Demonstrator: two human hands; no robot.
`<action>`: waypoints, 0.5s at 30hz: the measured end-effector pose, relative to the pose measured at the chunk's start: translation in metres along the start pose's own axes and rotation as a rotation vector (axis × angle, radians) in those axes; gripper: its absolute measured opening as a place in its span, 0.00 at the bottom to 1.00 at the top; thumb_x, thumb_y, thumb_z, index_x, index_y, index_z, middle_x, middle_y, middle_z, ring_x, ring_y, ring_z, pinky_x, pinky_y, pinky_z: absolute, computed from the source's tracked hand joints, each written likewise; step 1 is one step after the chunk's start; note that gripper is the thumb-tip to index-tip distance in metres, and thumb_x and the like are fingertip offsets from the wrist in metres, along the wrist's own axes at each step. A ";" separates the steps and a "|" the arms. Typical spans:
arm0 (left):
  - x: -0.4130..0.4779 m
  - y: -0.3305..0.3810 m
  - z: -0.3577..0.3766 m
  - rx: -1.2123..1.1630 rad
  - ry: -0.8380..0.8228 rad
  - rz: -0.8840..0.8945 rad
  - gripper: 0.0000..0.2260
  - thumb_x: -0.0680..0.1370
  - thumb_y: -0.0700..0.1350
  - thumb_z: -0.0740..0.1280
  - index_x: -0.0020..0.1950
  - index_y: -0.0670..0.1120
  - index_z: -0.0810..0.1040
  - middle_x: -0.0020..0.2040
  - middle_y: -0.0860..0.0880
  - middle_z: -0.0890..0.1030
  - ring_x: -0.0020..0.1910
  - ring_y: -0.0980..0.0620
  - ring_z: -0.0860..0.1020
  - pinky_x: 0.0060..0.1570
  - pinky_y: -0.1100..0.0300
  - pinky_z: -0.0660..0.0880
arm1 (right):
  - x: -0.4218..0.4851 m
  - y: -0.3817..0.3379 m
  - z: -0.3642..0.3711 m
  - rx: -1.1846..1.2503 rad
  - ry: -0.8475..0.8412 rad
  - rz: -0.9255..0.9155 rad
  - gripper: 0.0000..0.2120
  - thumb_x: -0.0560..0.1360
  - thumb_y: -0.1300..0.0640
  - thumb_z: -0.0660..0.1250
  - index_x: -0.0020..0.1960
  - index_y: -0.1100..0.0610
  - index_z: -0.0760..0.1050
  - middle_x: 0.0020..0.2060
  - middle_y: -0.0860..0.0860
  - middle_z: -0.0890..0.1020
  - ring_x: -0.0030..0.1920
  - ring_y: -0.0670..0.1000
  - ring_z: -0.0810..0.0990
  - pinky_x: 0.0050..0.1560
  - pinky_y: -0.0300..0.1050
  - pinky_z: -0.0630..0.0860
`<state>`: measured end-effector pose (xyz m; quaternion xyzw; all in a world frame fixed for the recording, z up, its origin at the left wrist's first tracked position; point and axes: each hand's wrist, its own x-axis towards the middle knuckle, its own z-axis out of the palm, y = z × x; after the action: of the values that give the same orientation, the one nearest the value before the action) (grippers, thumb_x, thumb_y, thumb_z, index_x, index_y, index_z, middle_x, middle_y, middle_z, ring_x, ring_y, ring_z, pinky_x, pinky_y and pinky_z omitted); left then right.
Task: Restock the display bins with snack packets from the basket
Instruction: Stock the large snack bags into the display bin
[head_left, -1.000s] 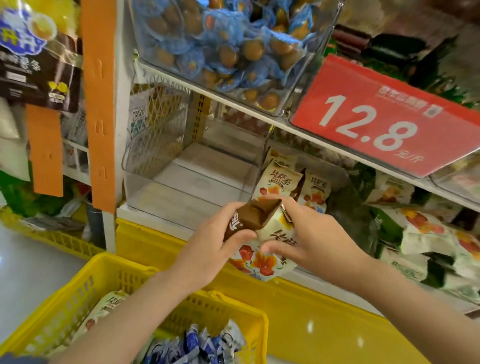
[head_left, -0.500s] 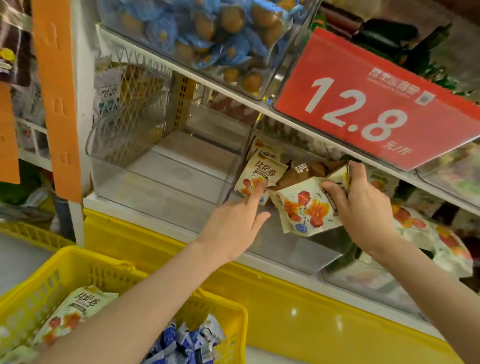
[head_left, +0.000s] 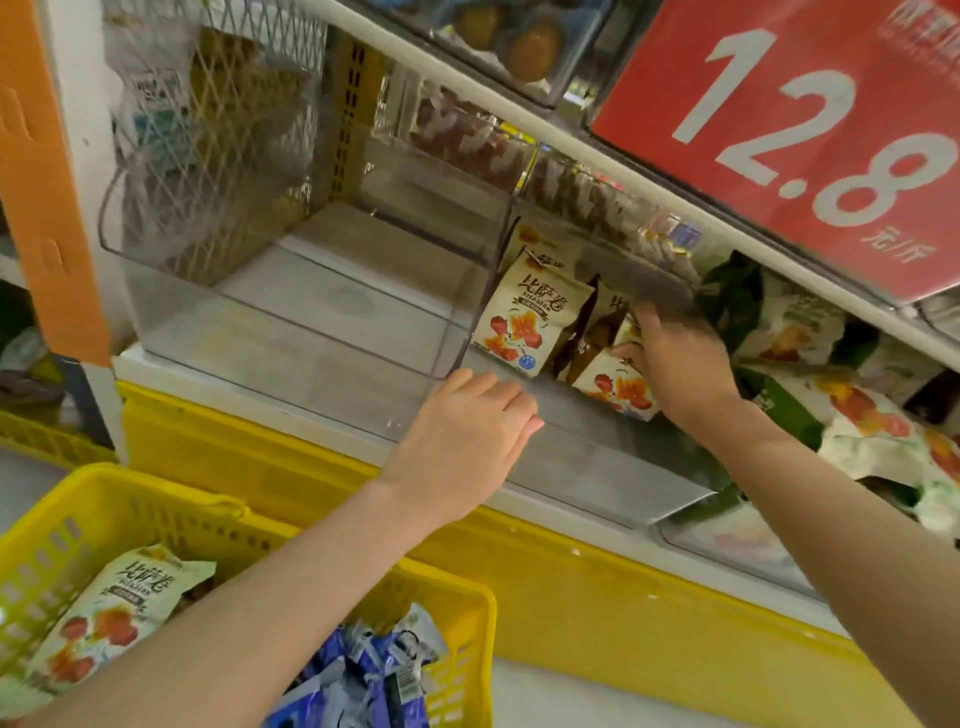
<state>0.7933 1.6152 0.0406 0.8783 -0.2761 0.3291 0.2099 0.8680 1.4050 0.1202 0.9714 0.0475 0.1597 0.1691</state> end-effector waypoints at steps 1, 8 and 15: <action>0.000 0.000 0.000 0.000 -0.004 0.003 0.17 0.79 0.48 0.52 0.45 0.46 0.80 0.39 0.50 0.81 0.38 0.53 0.78 0.41 0.59 0.73 | 0.009 0.001 0.006 0.070 -0.058 -0.003 0.24 0.78 0.51 0.61 0.70 0.56 0.60 0.64 0.60 0.73 0.62 0.63 0.73 0.63 0.56 0.70; 0.000 -0.001 0.001 -0.019 -0.037 -0.002 0.15 0.79 0.47 0.54 0.46 0.46 0.80 0.40 0.50 0.81 0.39 0.53 0.78 0.42 0.58 0.73 | 0.032 0.009 0.029 0.066 -0.275 -0.107 0.52 0.63 0.42 0.76 0.74 0.55 0.49 0.74 0.57 0.56 0.74 0.60 0.55 0.73 0.55 0.53; -0.001 0.000 0.000 -0.016 -0.069 -0.023 0.16 0.80 0.48 0.51 0.48 0.47 0.79 0.41 0.51 0.80 0.40 0.53 0.76 0.42 0.58 0.71 | 0.047 0.018 0.035 0.071 -0.244 -0.060 0.49 0.66 0.46 0.75 0.76 0.56 0.48 0.76 0.56 0.50 0.76 0.59 0.48 0.75 0.55 0.49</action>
<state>0.7928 1.6150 0.0399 0.8905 -0.2756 0.2940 0.2110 0.9242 1.3842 0.1089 0.9871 0.0614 0.0334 0.1439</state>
